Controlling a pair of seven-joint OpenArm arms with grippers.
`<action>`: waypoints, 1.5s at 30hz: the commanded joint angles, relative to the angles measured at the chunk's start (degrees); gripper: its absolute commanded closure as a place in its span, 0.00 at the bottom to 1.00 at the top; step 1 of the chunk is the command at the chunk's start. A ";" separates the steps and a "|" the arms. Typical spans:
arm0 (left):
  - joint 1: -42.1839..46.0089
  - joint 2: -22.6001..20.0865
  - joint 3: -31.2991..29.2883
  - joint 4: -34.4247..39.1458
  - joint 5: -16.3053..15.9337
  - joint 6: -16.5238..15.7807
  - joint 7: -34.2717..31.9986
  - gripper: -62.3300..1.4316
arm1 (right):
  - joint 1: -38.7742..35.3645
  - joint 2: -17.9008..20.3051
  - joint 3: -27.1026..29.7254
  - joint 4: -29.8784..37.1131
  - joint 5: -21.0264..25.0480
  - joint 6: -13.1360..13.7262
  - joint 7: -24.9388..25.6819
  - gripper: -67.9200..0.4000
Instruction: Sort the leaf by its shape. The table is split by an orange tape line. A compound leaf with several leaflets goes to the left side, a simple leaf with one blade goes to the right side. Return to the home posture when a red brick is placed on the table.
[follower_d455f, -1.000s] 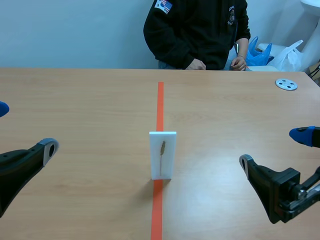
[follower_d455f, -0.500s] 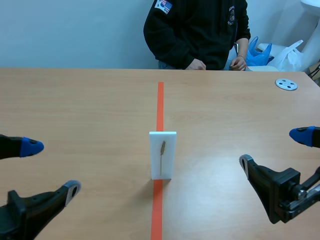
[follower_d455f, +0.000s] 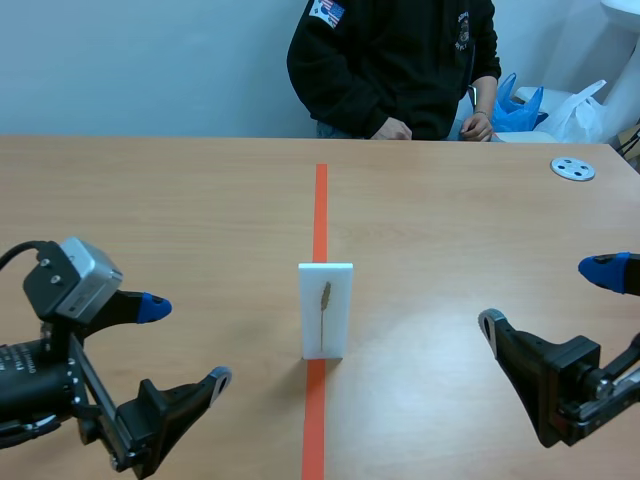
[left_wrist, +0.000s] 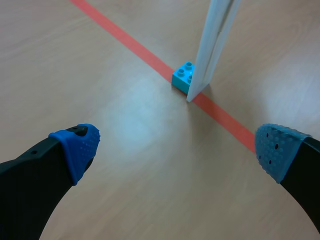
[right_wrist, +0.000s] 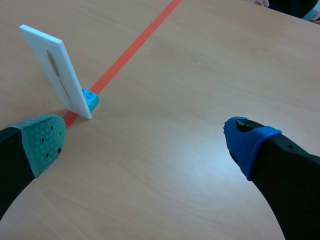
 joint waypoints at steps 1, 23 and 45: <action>-1.90 1.70 0.35 -1.05 0.83 0.37 -1.97 0.00 | 0.66 0.00 0.52 1.07 0.24 -0.22 0.83 0.00; -22.53 14.29 16.94 -26.27 11.52 4.94 -12.52 0.00 | 0.66 0.00 0.52 1.07 0.24 -0.24 0.83 0.00; -23.54 17.99 18.18 -27.58 12.31 7.93 -14.19 0.26 | 0.66 -0.02 0.52 1.07 0.24 -0.24 0.83 0.00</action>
